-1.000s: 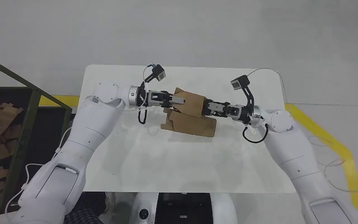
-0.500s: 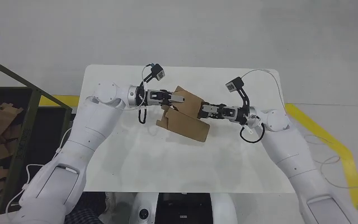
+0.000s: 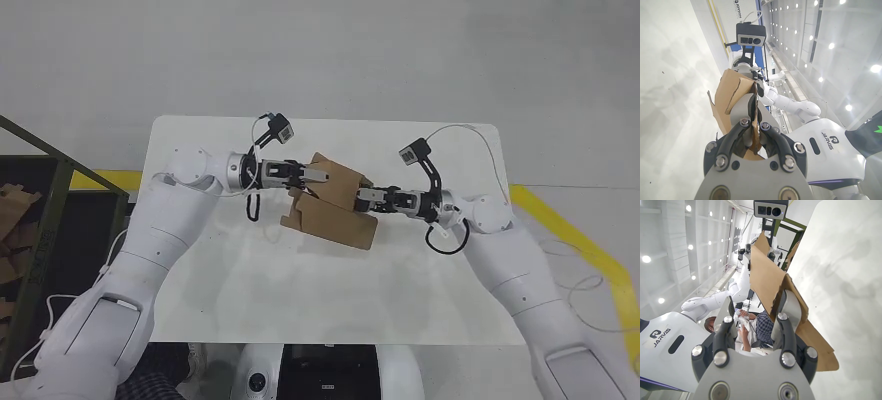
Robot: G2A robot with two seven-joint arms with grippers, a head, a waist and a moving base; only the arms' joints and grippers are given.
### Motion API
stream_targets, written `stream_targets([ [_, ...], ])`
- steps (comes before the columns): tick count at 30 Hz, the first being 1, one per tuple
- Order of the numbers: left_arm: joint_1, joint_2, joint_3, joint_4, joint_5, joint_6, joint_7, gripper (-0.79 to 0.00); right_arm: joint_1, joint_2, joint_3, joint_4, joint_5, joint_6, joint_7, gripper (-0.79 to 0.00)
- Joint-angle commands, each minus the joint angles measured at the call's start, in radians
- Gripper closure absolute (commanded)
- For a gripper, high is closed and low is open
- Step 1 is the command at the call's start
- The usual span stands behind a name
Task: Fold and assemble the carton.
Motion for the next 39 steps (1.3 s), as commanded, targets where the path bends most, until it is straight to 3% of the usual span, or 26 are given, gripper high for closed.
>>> stream_targets([
  [1, 0.0, -0.002, 0.003, 0.002, -0.003, 0.0, -0.002, 0.0, 0.003, -0.002, -0.004, 0.002, 0.001, 0.0, 0.0, -0.394],
  [16, -0.007, -0.007, 0.016, 0.013, 0.042, -0.005, 0.008, 0.0, 0.017, -0.011, -0.007, 0.029, 0.002, 0.001, 0.011, -0.219],
  [23, -0.003, -0.006, 0.013, 0.003, 0.07, -0.009, 0.029, 0.0, 0.02, -0.014, -0.008, 0.035, -0.011, 0.003, 0.005, -0.043],
  [27, 0.003, -0.004, 0.01, -0.006, 0.083, -0.011, 0.037, 0.0, 0.021, -0.015, -0.007, 0.038, -0.021, 0.007, -0.003, 0.0],
  [32, 0.006, -0.003, 0.007, -0.015, 0.091, -0.007, 0.04, -0.009, 0.021, -0.015, -0.005, 0.036, -0.036, 0.009, -0.009, 0.0],
  [34, 0.007, -0.002, 0.006, -0.019, 0.096, -0.006, 0.039, -0.16, 0.021, -0.015, -0.004, 0.036, -0.041, 0.013, -0.01, 0.0],
  [35, 0.008, -0.002, 0.005, -0.021, 0.098, -0.006, 0.039, -0.317, 0.021, -0.015, -0.003, 0.036, -0.044, 0.013, -0.01, 0.0],
  [36, 0.008, -0.001, 0.002, -0.023, 0.099, -0.006, 0.041, -0.597, 0.021, -0.015, -0.003, 0.036, -0.047, 0.015, -0.011, 0.0],
  [37, 0.009, 0.0, -0.001, -0.024, 0.098, -0.005, 0.042, -0.785, 0.021, -0.015, -0.002, 0.035, -0.049, 0.017, -0.011, 0.0],
  [39, 0.012, 0.002, -0.009, -0.029, 0.09, -0.005, 0.039, -0.785, 0.021, -0.015, 0.0, 0.037, -0.054, 0.021, -0.012, 0.0],
])
